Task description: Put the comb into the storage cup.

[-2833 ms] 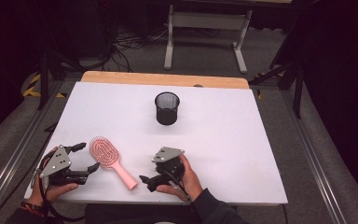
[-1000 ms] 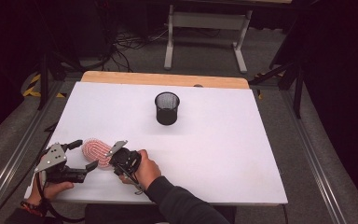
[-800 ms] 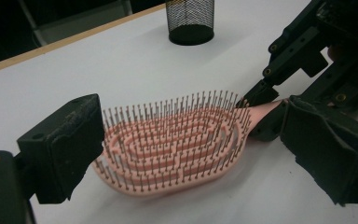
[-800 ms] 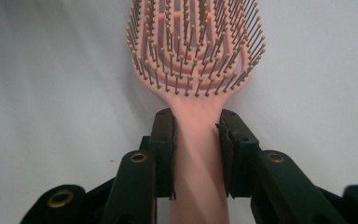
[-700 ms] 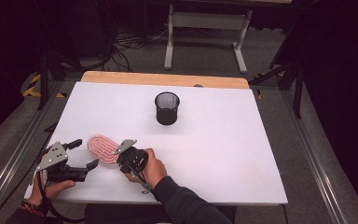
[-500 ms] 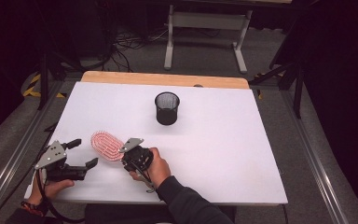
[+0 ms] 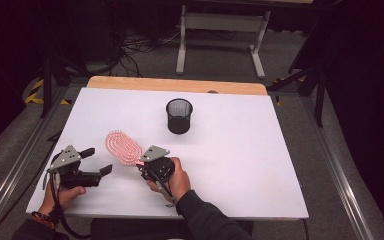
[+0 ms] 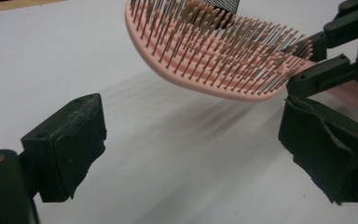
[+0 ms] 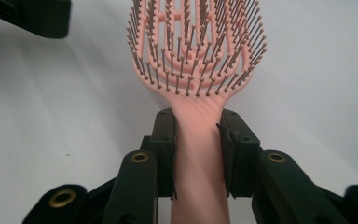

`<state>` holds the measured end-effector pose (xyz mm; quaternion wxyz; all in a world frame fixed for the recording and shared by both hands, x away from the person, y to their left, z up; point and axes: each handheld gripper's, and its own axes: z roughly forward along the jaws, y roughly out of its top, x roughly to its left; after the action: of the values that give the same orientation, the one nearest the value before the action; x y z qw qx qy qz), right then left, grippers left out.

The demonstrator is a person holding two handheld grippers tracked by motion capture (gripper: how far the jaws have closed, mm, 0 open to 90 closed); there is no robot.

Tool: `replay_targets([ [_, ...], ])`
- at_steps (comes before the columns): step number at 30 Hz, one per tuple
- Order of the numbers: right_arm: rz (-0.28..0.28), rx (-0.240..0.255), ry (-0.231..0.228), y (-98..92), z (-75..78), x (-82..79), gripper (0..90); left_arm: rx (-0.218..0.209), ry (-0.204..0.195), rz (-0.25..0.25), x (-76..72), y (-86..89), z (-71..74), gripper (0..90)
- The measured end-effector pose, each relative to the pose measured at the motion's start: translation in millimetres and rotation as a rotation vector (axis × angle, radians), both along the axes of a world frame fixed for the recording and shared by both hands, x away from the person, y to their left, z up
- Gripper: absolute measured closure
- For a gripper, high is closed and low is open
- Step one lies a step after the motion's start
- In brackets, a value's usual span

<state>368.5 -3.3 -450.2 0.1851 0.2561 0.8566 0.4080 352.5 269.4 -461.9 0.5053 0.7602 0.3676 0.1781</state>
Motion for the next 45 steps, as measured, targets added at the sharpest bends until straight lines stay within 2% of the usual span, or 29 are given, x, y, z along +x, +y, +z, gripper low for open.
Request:
replay_targets([
  [7,-0.010,0.023,-0.043,-13.7,9.8,-2.1,69.4,0.005,-0.011,-0.053,2.9,-10.4,2.7,8.5],
  [9,-0.013,0.034,-0.054,-18.2,11.8,-2.6,69.4,0.031,-0.017,-0.062,3.1,-14.7,4.3,9.4],
  [13,-0.014,0.044,-0.066,-23.8,14.0,-3.7,69.3,0.031,-0.029,-0.083,4.4,-19.7,5.8,10.1],
  [22,-0.015,0.073,-0.146,-38.7,22.9,-12.1,69.3,0.052,-0.066,-0.107,8.3,-29.7,13.4,9.8],
  [25,-0.009,0.076,-0.159,-41.6,23.6,-14.3,69.3,0.051,-0.070,-0.116,9.2,-31.1,15.2,9.8],
  [27,-0.009,0.077,-0.163,-43.7,23.3,-14.6,69.3,0.035,-0.070,-0.136,10.1,-34.0,18.1,9.9],
  [30,-0.014,0.089,-0.173,-48.3,23.6,-14.3,69.3,0.042,-0.094,-0.149,9.4,-38.8,22.6,11.0],
  [32,-0.015,0.100,-0.187,-51.4,25.0,-14.3,69.3,0.024,-0.108,-0.174,9.7,-41.7,25.8,12.0],
  [36,-0.019,0.107,-0.199,-55.4,27.8,-13.6,69.3,0.011,-0.129,-0.180,10.5,-48.0,30.9,12.4],
  [39,-0.023,0.130,-0.214,-59.7,31.4,-13.5,69.3,-0.025,-0.138,-0.188,11.7,-55.0,37.4,12.7],
  [43,-0.024,0.153,-0.233,-64.1,35.0,-14.2,69.3,-0.080,-0.149,-0.179,13.8,-59.5,45.0,14.6],
  [45,-0.025,0.163,-0.238,-65.4,35.9,-14.5,69.3,-0.086,-0.155,-0.174,15.1,-60.1,47.2,14.6],
])
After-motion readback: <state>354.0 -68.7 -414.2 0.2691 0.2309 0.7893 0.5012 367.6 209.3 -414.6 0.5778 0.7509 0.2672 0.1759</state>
